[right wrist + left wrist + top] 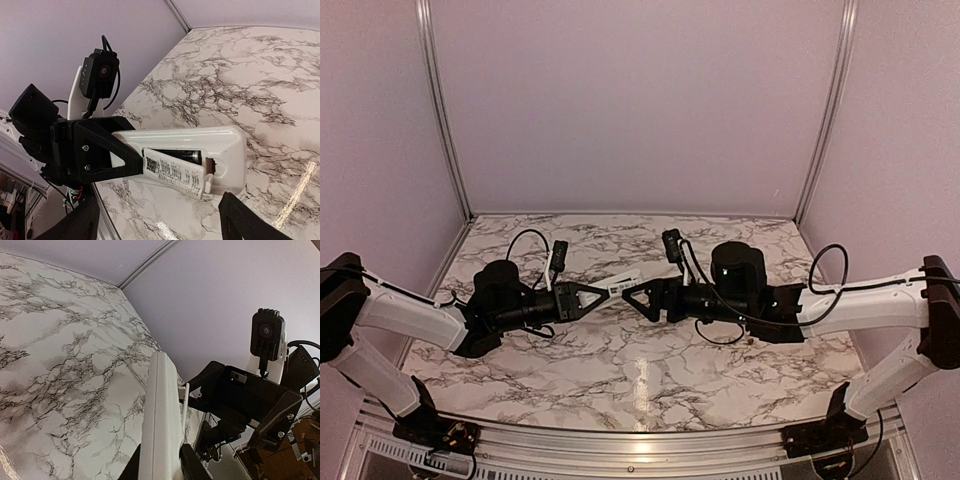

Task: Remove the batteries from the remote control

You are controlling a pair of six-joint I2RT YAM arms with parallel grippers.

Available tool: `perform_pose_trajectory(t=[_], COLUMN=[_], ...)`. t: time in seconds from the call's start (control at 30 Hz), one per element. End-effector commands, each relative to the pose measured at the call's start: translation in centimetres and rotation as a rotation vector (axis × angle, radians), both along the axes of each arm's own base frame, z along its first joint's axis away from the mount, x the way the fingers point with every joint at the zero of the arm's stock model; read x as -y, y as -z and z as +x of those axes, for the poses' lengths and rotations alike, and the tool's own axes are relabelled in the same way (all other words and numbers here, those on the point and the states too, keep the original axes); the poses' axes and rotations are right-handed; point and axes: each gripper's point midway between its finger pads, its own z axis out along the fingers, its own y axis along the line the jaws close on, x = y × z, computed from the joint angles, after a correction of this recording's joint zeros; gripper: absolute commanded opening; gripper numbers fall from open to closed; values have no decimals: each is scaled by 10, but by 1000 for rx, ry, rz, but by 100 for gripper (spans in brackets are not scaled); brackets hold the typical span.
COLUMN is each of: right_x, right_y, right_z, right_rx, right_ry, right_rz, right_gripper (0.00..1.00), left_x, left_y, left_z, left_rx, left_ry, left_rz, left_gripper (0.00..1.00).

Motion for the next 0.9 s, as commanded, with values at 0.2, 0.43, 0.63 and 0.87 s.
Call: perform_pose_trajectory(t=[0.2, 0.43, 0.63, 0.87], right_x=[-10, -17, -18, -16], right_y=[0, -5, -7, -13], right_z=[6, 4, 4, 2], right_rx=[22, 31, 38, 49], right_ry=[8, -19, -24, -27], right_rz=[-34, -14, -8, 13], right_gripper=[81, 80, 75, 55], left_x=[7, 9, 9, 10], left_y=[-6, -4, -4, -2], left_z=[4, 5, 5, 6], left_rx=[26, 20, 19, 17], left_ry=[5, 13, 14, 14], left_rz=[-8, -9, -9, -8], left_gripper=[0, 0, 0, 0])
